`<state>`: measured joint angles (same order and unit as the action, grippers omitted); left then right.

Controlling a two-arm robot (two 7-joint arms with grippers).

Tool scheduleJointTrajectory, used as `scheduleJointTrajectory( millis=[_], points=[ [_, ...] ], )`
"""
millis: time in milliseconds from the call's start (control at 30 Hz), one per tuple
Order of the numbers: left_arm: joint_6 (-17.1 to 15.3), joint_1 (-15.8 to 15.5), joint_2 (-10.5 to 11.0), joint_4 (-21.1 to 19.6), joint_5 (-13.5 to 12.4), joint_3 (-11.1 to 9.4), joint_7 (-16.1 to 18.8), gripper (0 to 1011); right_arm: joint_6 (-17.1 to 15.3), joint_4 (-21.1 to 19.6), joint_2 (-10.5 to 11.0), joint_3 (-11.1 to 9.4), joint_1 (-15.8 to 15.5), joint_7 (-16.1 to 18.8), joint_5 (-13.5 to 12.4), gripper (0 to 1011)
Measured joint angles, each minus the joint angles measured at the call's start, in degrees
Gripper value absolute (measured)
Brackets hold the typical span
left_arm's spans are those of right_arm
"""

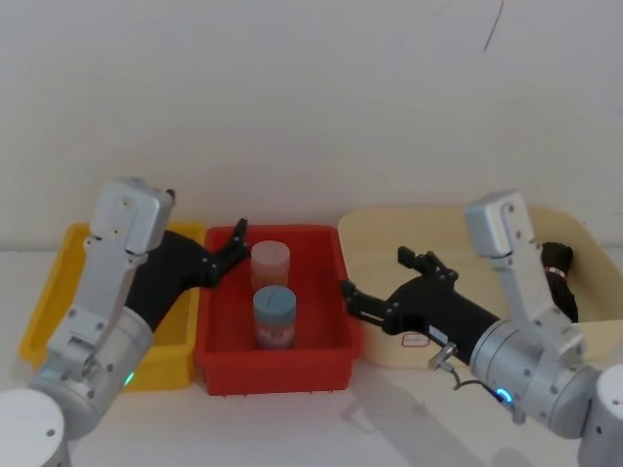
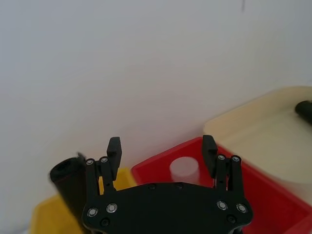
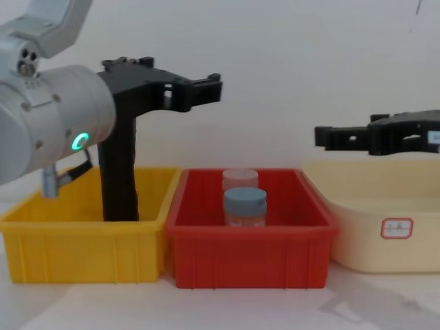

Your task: Pick up the garbage bag with the one hand and transfer it to the other hand.

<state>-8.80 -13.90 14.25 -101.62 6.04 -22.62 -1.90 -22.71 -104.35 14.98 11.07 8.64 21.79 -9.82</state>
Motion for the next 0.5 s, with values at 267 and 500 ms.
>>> scheduleJointTrajectory(
  millis=[267, 500],
  points=[
    [-1.6, 1.9, 0.7, -2.1, -1.0, 1.1, 1.9, 1000, -1.8, -0.1, 0.4, 3.3, 0.7, -0.3, 1.8, 1000],
    [-2.4, 2.9, 1.0, -3.2, -1.6, 1.7, 2.9, 1000, -2.8, 1.2, 0.3, 5.9, 2.3, -1.3, 3.8, 1000]
  ],
)
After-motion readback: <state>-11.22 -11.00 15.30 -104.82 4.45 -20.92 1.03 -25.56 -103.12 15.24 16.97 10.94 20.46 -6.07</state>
